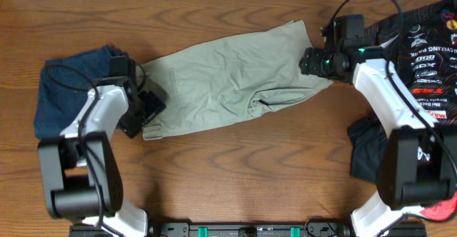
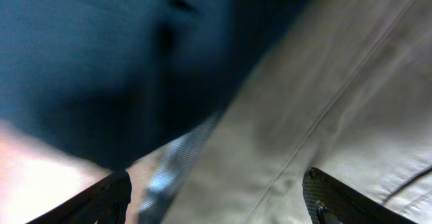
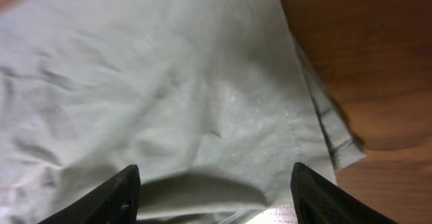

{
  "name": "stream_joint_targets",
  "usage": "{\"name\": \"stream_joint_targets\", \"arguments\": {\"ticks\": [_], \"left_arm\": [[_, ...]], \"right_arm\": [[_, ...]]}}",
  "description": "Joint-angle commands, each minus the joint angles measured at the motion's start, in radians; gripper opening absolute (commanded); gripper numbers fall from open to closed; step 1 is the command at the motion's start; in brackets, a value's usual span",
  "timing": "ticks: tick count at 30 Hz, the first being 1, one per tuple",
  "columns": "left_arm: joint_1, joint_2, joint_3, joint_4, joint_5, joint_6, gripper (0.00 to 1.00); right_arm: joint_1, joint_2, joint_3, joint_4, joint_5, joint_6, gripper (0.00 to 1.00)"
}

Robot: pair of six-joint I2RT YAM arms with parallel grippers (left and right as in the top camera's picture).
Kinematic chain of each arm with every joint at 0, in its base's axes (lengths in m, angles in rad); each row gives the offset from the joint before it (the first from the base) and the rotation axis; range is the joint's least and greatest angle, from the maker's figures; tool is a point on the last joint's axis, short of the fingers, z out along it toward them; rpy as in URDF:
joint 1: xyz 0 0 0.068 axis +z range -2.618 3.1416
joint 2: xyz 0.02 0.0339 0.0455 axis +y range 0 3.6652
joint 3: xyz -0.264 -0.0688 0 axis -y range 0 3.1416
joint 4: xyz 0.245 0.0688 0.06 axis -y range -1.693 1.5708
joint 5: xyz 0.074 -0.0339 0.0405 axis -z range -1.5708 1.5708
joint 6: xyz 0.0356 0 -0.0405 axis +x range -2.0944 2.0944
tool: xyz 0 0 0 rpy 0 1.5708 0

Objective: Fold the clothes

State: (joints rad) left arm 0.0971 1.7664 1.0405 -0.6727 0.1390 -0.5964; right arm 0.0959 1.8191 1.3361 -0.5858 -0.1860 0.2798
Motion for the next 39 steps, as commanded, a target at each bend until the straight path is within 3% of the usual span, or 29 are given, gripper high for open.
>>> {"name": "stream_joint_targets", "arguments": {"ticks": [1, 6, 9, 11, 12, 17, 21, 29, 35, 39], "left_arm": [[0.003, 0.069, -0.011, 0.027, 0.139, 0.068, 0.83], [0.003, 0.121, -0.011, 0.118, 0.254, 0.13, 0.82], [0.003, 0.121, -0.011, 0.14, 0.33, 0.172, 0.48], [0.003, 0.121, -0.011, 0.128, 0.373, 0.206, 0.12], [0.003, 0.12, -0.011, 0.106, 0.377, 0.212, 0.06], [0.003, 0.079, -0.008, -0.032, 0.364, 0.285, 0.06], [0.003, -0.016, -0.008, -0.094, 0.357, 0.29, 0.06], [0.003, -0.323, 0.004, -0.163, 0.358, 0.289, 0.06], [0.003, -0.496, 0.05, -0.172, 0.359, 0.261, 0.06], [0.003, -0.555, 0.077, -0.115, 0.412, 0.206, 0.06]], "right_arm": [[-0.011, -0.071, 0.014, -0.01, 0.005, -0.016, 0.69], [-0.008, -0.085, 0.014, -0.035, 0.005, -0.04, 0.69], [0.005, -0.082, 0.014, -0.061, 0.005, -0.089, 0.67], [0.019, -0.078, 0.014, -0.071, -0.008, -0.122, 0.61], [0.03, -0.077, 0.013, -0.075, -0.02, -0.14, 0.57], [0.084, -0.064, 0.008, -0.085, -0.032, -0.165, 0.25], [0.129, -0.023, -0.004, -0.088, -0.059, -0.179, 0.11], [0.264, 0.145, -0.005, -0.112, -0.252, -0.192, 0.06], [0.454, 0.293, -0.005, -0.092, -0.435, -0.191, 0.06], [0.6, 0.343, -0.005, -0.053, -0.457, -0.154, 0.05]]}}
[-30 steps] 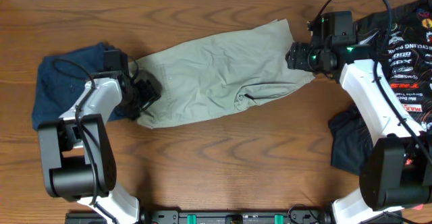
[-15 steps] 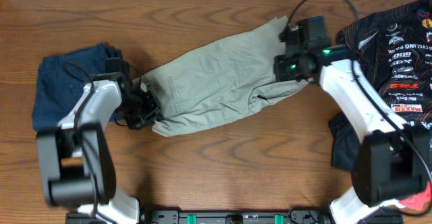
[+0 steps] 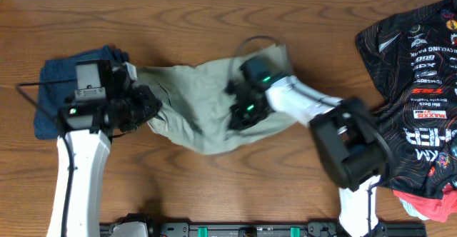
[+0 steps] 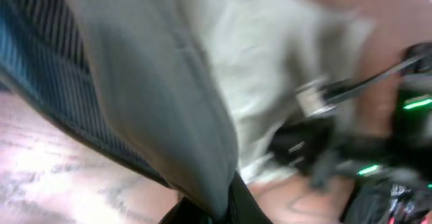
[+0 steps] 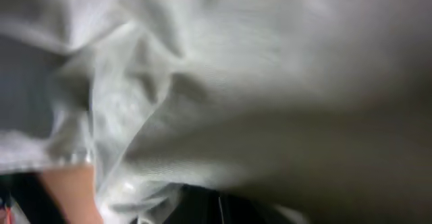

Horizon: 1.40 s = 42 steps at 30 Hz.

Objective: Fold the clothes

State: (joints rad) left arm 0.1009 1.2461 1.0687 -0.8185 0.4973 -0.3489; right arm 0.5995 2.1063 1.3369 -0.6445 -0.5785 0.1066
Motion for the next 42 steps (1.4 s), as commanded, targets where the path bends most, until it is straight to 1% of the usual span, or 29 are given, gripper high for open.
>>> {"name": "stream_joint_targets", "arguments": {"ticks": [1, 3, 5, 6, 8, 9, 11, 14, 19, 24, 28, 32, 36, 42], "left_arm": [[-0.001, -0.043, 0.055, 0.051, 0.082, -0.066, 0.06], [-0.001, -0.055, 0.069, 0.097, 0.153, -0.121, 0.06], [-0.002, -0.06, 0.076, 0.132, 0.211, -0.172, 0.06], [-0.007, -0.061, 0.076, 0.138, 0.226, -0.188, 0.06], [-0.025, -0.057, 0.076, 0.126, 0.225, -0.18, 0.06], [-0.032, -0.055, 0.076, 0.12, 0.225, -0.174, 0.06], [-0.052, -0.05, 0.075, 0.109, 0.225, -0.151, 0.06], [-0.083, -0.045, 0.073, 0.093, 0.224, -0.109, 0.06], [-0.13, -0.04, 0.073, 0.038, 0.224, -0.035, 0.06], [-0.211, -0.03, 0.063, 0.021, 0.199, -0.006, 0.07], [-0.303, 0.003, 0.063, 0.033, 0.164, -0.008, 0.06], [-0.412, 0.063, 0.063, 0.087, 0.164, -0.039, 0.06], [-0.527, 0.147, 0.063, 0.189, 0.164, -0.102, 0.06], [-0.685, 0.301, 0.063, 0.365, 0.164, -0.22, 0.06]], "right_arm": [[0.129, 0.056, -0.005, 0.018, -0.058, 0.02, 0.05], [0.179, 0.056, -0.004, 0.042, -0.005, 0.044, 0.05], [0.21, 0.055, 0.005, 0.055, 0.077, 0.105, 0.04], [0.217, 0.055, 0.008, 0.057, 0.111, 0.126, 0.06], [0.212, 0.048, 0.016, 0.047, 0.156, 0.143, 0.15], [0.204, 0.043, 0.02, 0.035, 0.163, 0.144, 0.16], [0.17, 0.021, 0.041, -0.019, 0.194, 0.144, 0.19], [0.081, -0.045, 0.08, -0.126, 0.281, 0.144, 0.21], [-0.087, -0.161, 0.098, -0.232, 0.361, 0.138, 0.3], [-0.25, -0.189, 0.092, -0.349, 0.399, 0.139, 0.3], [-0.333, -0.187, 0.019, -0.365, 0.437, 0.139, 0.28], [-0.353, -0.187, -0.071, -0.322, 0.448, 0.14, 0.27], [-0.352, -0.187, -0.149, -0.262, 0.451, 0.141, 0.27], [-0.352, -0.187, -0.174, -0.244, 0.462, 0.158, 0.26]]}}
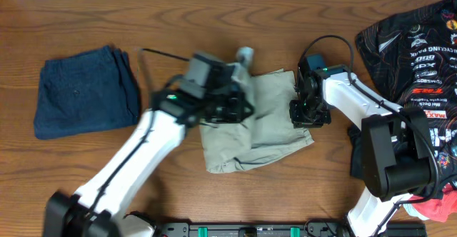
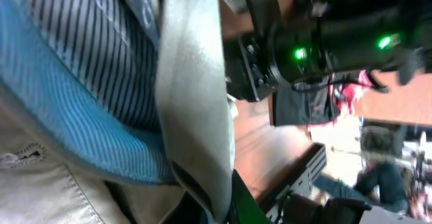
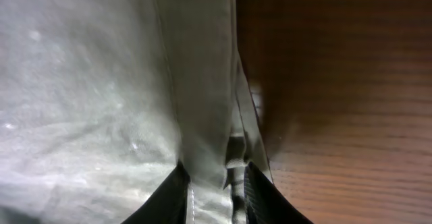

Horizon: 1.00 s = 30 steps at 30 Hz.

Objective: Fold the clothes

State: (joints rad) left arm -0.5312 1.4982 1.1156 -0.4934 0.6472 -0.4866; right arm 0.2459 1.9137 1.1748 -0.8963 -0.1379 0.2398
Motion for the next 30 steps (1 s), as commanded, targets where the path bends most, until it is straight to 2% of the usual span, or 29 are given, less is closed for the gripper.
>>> {"name": "stream_joint_targets", "arguments": {"ticks": [1, 2, 3, 7, 8, 11, 13, 16, 18, 23, 30], "left_arm": [[-0.076, 0.074, 0.016, 0.074, 0.014, -0.106, 0.06], [-0.093, 0.091, 0.016, 0.1, 0.014, -0.114, 0.06], [-0.108, 0.105, 0.016, 0.123, 0.014, -0.109, 0.1], [-0.067, 0.1, 0.016, 0.111, 0.014, -0.025, 0.58], [-0.035, 0.093, 0.016, 0.093, 0.014, -0.014, 0.62], [0.077, 0.08, 0.016, 0.028, 0.014, 0.016, 0.68], [0.16, 0.08, 0.016, -0.017, 0.011, 0.042, 0.69], [0.272, 0.083, 0.016, -0.084, -0.092, 0.045, 0.74], [0.325, 0.085, 0.01, -0.105, -0.17, 0.045, 0.82], [0.367, 0.12, -0.002, -0.104, -0.193, 0.055, 0.88], [0.363, 0.27, -0.002, -0.076, -0.175, 0.075, 0.89]], "right_arm": [[0.001, 0.006, -0.011, 0.006, 0.031, 0.037, 0.25], [-0.001, 0.006, -0.011, 0.002, 0.037, 0.037, 0.25], [-0.007, 0.005, -0.009, -0.01, 0.051, 0.046, 0.28], [-0.064, 0.0, 0.047, -0.117, 0.159, 0.124, 0.31], [-0.084, -0.006, 0.072, -0.148, 0.174, 0.123, 0.32], [-0.141, -0.036, 0.146, -0.219, 0.187, 0.122, 0.33], [-0.169, -0.067, 0.187, -0.249, 0.185, 0.11, 0.34], [-0.184, -0.124, 0.224, -0.269, 0.149, 0.068, 0.35], [-0.183, -0.172, 0.226, -0.267, 0.11, 0.031, 0.36], [-0.17, -0.267, 0.226, -0.27, 0.065, -0.01, 0.36], [-0.16, -0.369, 0.226, -0.276, 0.025, -0.01, 0.38]]}}
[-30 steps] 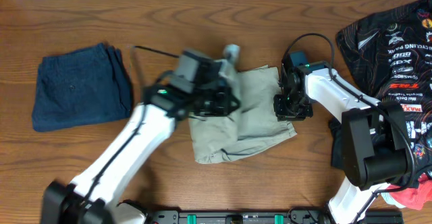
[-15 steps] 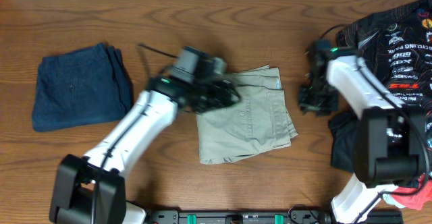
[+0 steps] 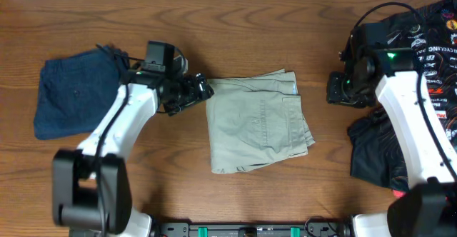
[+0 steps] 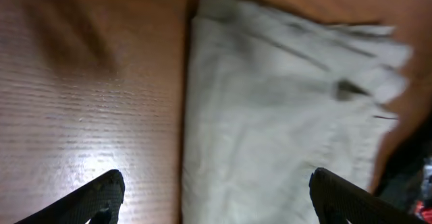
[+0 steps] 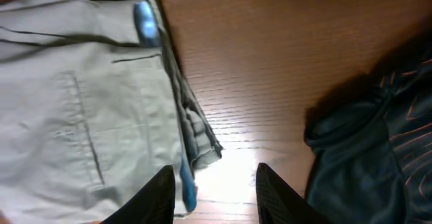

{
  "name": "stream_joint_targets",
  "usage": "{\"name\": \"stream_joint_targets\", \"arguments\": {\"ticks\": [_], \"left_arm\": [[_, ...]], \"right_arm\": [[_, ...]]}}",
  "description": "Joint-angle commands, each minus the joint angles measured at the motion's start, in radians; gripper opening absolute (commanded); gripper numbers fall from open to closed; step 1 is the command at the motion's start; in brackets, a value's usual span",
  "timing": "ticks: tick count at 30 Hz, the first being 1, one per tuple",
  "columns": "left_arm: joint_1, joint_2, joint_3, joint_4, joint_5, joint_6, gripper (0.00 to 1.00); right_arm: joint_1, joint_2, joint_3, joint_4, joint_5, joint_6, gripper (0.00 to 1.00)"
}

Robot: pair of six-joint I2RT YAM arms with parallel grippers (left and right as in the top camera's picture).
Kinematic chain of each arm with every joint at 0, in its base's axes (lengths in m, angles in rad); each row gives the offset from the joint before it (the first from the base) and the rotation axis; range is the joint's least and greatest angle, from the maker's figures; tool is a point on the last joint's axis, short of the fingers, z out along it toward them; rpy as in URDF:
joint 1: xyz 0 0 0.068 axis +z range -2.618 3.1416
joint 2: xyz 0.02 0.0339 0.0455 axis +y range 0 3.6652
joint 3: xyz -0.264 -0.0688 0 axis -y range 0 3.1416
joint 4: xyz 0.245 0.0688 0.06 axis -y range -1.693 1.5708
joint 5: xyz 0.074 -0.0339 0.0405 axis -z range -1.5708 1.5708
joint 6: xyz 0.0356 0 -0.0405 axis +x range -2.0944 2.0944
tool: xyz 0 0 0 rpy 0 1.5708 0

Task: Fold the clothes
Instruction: 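Grasp the folded shorts with the left gripper and place them on the navy garment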

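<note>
The khaki shorts (image 3: 257, 123) lie folded into a flat rectangle in the middle of the table, also seen in the left wrist view (image 4: 270, 116) and the right wrist view (image 5: 74, 116). My left gripper (image 3: 203, 91) hovers just off their upper left corner, open, nothing between its fingers (image 4: 101, 196). My right gripper (image 3: 334, 91) is open over bare wood to the right of the shorts, its fingers (image 5: 275, 191) empty.
A folded blue garment (image 3: 75, 91) lies at the left. A black printed shirt (image 3: 428, 37) fills the far right corner, with a dark garment (image 3: 371, 151) below it, close by the right gripper (image 5: 368, 129).
Both grippers were shut on the khaki shorts; now both are open and drawn back to either side. The shorts lie flatter and squarer.
The shorts first lay stretched across the table with an open gripper at each end. Then both grippers were shut on bunched, lifted fabric. Then the left end was over the middle, the right gripper at the right edge. Now the shorts rest folded and released.
</note>
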State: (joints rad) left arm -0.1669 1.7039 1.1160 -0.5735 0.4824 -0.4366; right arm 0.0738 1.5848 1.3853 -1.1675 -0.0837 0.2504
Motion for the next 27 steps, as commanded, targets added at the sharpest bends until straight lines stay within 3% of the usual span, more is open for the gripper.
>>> {"name": "stream_joint_targets", "arguments": {"ticks": [1, 7, 10, 11, 12, 13, 21, 27], "left_arm": [[-0.003, 0.09, -0.002, 0.015, 0.011, 0.029, 0.89], [-0.056, 0.197, -0.002, 0.092, 0.128, 0.07, 0.85], [-0.1, 0.216, -0.002, 0.123, 0.137, 0.109, 0.57], [-0.109, 0.216, -0.002, 0.132, 0.135, 0.124, 0.43], [-0.115, 0.215, -0.002, 0.143, 0.135, 0.136, 0.2], [-0.116, 0.214, 0.002, 0.148, 0.134, 0.138, 0.06], [0.012, 0.088, 0.15, 0.014, -0.071, 0.175, 0.06], [0.262, -0.084, 0.307, -0.039, -0.222, 0.173, 0.06]], "right_arm": [[0.012, -0.048, 0.015, -0.007, -0.029, -0.02, 0.4], [0.012, -0.068, 0.015, -0.013, -0.029, -0.02, 0.42], [0.012, -0.068, 0.015, -0.015, -0.029, -0.019, 0.41], [0.012, -0.068, 0.015, -0.015, -0.029, -0.019, 0.41], [0.012, -0.068, 0.015, -0.016, -0.029, -0.019, 0.41], [0.012, -0.068, 0.015, -0.017, -0.029, -0.019, 0.41], [0.012, -0.068, 0.015, -0.03, -0.028, -0.02, 0.41], [0.012, -0.068, 0.015, -0.029, -0.029, -0.02, 0.4]]}}
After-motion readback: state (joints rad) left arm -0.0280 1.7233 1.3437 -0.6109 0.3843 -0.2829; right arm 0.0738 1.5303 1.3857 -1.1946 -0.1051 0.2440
